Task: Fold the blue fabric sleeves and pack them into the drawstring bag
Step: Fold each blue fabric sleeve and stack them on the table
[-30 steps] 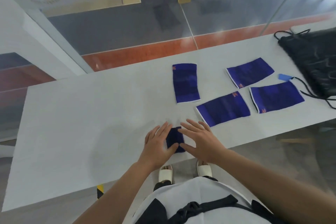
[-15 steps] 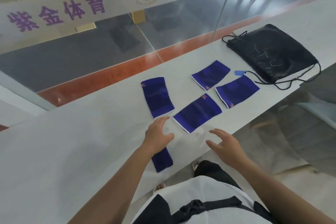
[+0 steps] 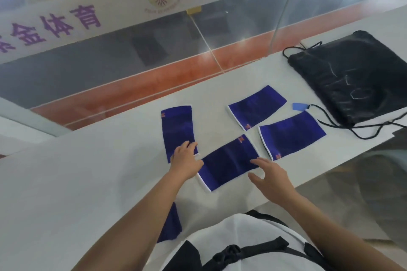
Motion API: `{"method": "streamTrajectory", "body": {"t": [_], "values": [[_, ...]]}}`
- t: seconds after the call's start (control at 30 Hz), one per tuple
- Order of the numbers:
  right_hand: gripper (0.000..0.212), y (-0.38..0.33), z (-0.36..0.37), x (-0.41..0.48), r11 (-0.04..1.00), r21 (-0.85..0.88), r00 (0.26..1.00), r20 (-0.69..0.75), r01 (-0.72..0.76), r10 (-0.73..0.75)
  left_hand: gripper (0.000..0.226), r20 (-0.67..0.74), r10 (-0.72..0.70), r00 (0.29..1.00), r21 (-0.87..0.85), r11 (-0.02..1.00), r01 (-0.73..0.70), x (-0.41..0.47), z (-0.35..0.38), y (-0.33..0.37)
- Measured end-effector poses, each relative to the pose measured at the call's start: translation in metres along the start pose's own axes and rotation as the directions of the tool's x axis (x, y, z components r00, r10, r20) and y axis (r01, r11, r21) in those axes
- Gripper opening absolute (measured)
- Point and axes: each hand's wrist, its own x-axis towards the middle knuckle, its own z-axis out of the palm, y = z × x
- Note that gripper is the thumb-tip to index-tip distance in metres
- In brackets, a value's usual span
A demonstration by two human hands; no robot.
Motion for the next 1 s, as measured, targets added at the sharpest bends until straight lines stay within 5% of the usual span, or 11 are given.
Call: {"method": "streamTrajectory", "body": {"t": [0.17, 0.3, 0.57, 0.73, 1.0], "values": [[0.048, 0.014, -0.019, 0.037, 0.983, -0.111, 0.982, 0.142, 0.145, -0.129, 0.069, -0.122, -0.194, 0.973, -0.054, 0.981, 0.188, 0.029, 0.004, 0.011], [0.05, 0.026, -0.025, 0.056, 0.95, -0.19, 0.951, 0.232, 0.249, -0.203, 0.056, -0.357, -0.383, 0.852, -0.234, 0.92, 0.315, 0.047, -0.012, 0.012], [0.049, 0.039, -0.038, 0.072, 0.859, -0.328, 0.886, 0.386, 0.393, -0.257, 0.072, -0.21, -0.695, 0.688, -0.383, 0.706, 0.596, 0.078, -0.04, 0.008], [0.049, 0.039, -0.046, 0.075, 0.865, -0.3, 0.871, 0.416, 0.403, -0.262, 0.066, -0.115, -0.737, 0.666, -0.547, 0.606, 0.577, 0.081, -0.048, 0.009], [0.038, 0.021, -0.062, 0.08, 0.936, -0.133, 0.909, 0.319, 0.324, -0.269, 0.044, -0.039, -0.607, 0.794, -0.881, 0.395, 0.259, 0.052, -0.055, 0.005]]}}
